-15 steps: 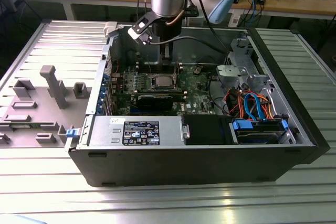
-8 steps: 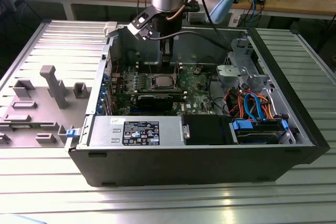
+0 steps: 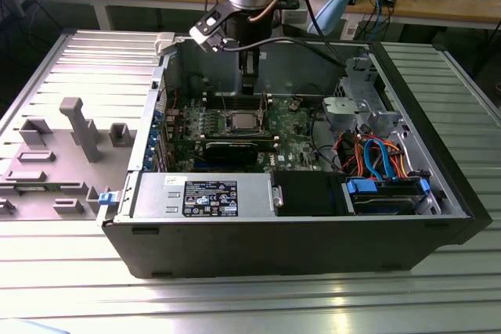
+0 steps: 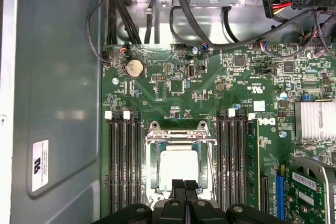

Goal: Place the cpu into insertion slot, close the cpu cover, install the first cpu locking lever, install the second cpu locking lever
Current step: 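Place the cpu into insertion slot, then close the cpu cover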

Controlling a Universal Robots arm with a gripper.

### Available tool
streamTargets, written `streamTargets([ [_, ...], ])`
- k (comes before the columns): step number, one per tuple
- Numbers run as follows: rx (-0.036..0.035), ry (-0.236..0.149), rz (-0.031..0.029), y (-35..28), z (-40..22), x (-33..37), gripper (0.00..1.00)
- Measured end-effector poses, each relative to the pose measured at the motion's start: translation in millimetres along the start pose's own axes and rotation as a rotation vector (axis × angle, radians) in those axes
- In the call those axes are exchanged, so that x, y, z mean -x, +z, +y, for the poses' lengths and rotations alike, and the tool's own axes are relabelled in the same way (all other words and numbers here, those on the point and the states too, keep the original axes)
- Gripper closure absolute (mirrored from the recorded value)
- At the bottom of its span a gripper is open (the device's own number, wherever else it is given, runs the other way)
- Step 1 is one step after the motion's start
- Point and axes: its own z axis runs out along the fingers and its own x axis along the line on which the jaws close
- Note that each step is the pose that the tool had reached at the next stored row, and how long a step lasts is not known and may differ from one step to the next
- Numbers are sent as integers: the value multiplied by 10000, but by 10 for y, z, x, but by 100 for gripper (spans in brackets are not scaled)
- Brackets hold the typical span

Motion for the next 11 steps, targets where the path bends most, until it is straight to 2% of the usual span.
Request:
streamTargets([
  [8,-2,0,7,-1,2,0,89],
  [11,-1,0,6,-1,23,0,89],
])
